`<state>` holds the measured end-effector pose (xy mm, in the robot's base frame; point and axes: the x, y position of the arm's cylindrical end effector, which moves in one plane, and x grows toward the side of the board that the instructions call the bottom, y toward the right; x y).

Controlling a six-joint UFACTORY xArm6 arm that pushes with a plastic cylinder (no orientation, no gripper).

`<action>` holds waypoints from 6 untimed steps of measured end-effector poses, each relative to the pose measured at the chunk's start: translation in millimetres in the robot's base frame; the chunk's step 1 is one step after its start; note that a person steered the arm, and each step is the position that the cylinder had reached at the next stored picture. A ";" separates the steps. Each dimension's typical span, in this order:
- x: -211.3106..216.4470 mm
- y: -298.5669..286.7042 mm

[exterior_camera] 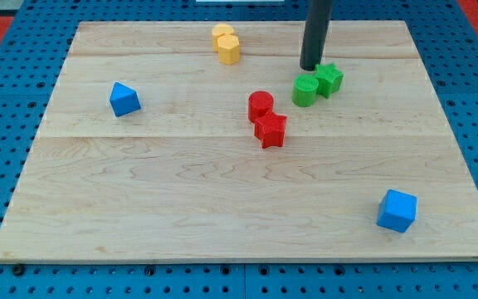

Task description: Push the green circle above the blue cube

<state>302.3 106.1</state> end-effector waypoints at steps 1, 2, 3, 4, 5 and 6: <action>0.0 -6.5; 0.0 -17.6; 3.1 -30.1; 27.4 -32.9; 63.9 -31.9; 88.5 -14.2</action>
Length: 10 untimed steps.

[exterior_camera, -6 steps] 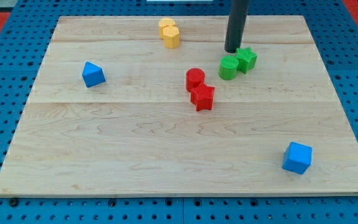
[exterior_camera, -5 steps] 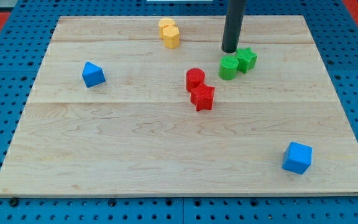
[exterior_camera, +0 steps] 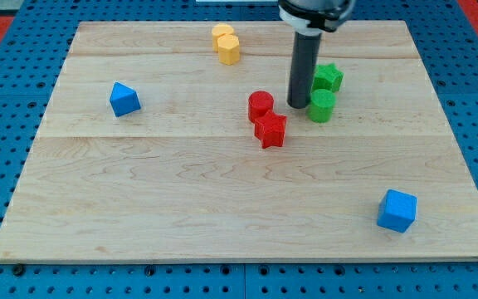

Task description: Push the green circle above the blue cube

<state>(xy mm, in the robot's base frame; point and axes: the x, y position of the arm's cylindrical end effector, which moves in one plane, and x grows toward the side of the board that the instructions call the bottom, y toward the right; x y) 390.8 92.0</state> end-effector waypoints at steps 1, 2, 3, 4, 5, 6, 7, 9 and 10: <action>31.9 27.4; 64.2 36.2; 27.1 -3.3; -4.8 5.0; -3.0 41.5; 25.8 86.0; 41.5 106.1; 67.9 118.2; 92.6 105.1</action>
